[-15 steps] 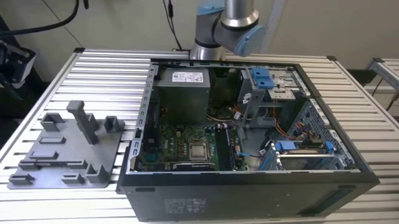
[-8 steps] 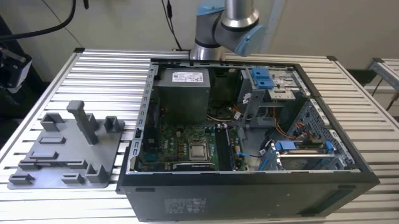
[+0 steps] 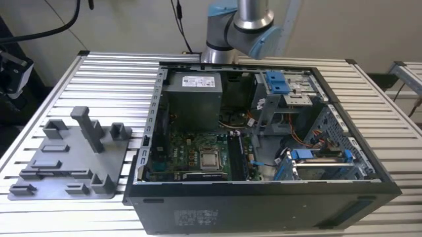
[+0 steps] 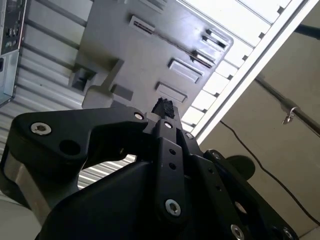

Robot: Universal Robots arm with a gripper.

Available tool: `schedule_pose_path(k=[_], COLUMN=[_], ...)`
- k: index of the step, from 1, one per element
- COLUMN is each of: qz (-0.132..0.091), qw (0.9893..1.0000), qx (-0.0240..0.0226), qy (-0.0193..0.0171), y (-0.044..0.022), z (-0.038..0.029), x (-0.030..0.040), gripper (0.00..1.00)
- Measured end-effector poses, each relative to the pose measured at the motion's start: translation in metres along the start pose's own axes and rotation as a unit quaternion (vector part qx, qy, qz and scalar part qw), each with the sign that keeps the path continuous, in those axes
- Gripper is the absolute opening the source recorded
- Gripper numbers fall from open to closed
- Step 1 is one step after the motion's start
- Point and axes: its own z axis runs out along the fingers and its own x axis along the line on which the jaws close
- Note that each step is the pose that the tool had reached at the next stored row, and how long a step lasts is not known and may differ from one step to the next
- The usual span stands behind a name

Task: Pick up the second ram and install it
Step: 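Pick up the second ram and move it above second insertion slot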

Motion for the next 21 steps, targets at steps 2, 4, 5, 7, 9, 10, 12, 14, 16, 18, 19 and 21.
schedule_pose_path(k=[2,4,5,7,9,10,12,14,16,18,19,21], qz=[0.0,-0.001,-0.002,-0.005,-0.006,-0.007,-0.008,-0.008,-0.01,-0.013,-0.014,-0.018], qw=[1.0,1.0,1.0,1.0,1.0,1.0,1.0,1.0,0.9999,0.9999,0.9999,0.9998], qx=[0.0,0.0,0.0,0.0,0.0002,0.0003,0.0004,0.0006,0.0006,0.0006,0.0007,0.0011], qy=[0.0,0.0,0.0,0.0002,0.0003,0.0003,0.0004,0.0004,0.0004,0.0005,0.0006,0.0008], y=[-0.0001,-0.0001,-0.0001,-0.0001,0.0002,0.0002,0.0007,0.0007,0.0007,0.0007,0.0007,0.0007], z=[0.0,0.0,0.0,0.0,0.0,0.0,0.0,0.0,0.0,0.0001,0.0001,0.0001], x=[0.0,0.0,0.0,0.0,0.0003,0.0003,0.0004,0.0004,0.0004,0.0004,0.0004,0.0004], gripper=[0.11,0.11,0.11,0.11,0.11,0.11,0.11,0.11,0.11,0.11,0.11,0.11])
